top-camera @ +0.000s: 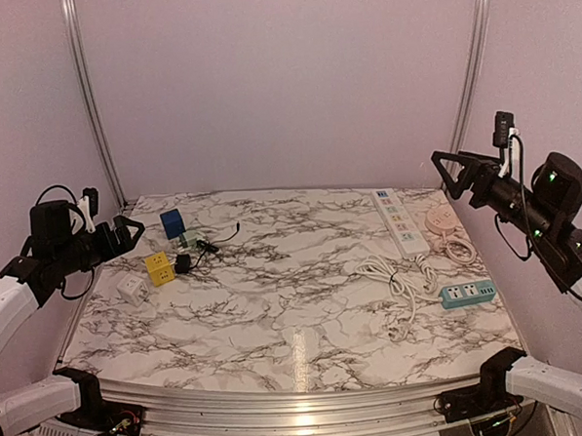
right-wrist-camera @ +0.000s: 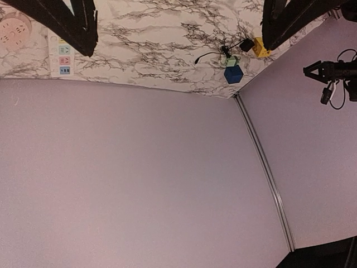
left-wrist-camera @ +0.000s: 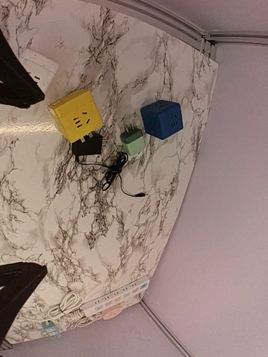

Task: Insert the plug

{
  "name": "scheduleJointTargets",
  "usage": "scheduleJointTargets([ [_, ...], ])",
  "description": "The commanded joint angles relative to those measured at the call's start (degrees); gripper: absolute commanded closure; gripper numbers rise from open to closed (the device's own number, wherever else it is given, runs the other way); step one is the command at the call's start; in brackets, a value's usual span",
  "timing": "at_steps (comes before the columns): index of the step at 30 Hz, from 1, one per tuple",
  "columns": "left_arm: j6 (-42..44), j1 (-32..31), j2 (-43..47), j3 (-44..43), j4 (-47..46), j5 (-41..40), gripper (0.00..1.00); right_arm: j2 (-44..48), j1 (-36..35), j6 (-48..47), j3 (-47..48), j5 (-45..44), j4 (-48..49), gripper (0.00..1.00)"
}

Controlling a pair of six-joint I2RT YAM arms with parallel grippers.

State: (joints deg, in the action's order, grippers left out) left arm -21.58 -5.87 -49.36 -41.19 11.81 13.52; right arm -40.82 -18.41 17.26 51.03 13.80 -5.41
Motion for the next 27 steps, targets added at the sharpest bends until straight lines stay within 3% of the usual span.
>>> scheduleJointTargets([
  [1,-0.6,0.5,0.1,1.2,-1.5,3.0,0.01,-0.1,-0.1,1.1,1.1,-1.1,1.7,0.01],
  [5,-0.7,0.5,0.6,1.6,-1.5,3.5,0.01,1.2,-0.1,1.4,-0.1,-1.3,3.5,0.01],
  [9,-0.9,0.6,1.3,2.1,-1.8,3.7,0.01,1.1,-0.1,-4.0,-1.2,-0.3,3.4,0.02],
  [27,-1.9,0.6,1.7,2.6,-1.9,3.8,0.01,-13.3,-0.1,-6.0,1.6,-20.6,-9.3,0.01],
])
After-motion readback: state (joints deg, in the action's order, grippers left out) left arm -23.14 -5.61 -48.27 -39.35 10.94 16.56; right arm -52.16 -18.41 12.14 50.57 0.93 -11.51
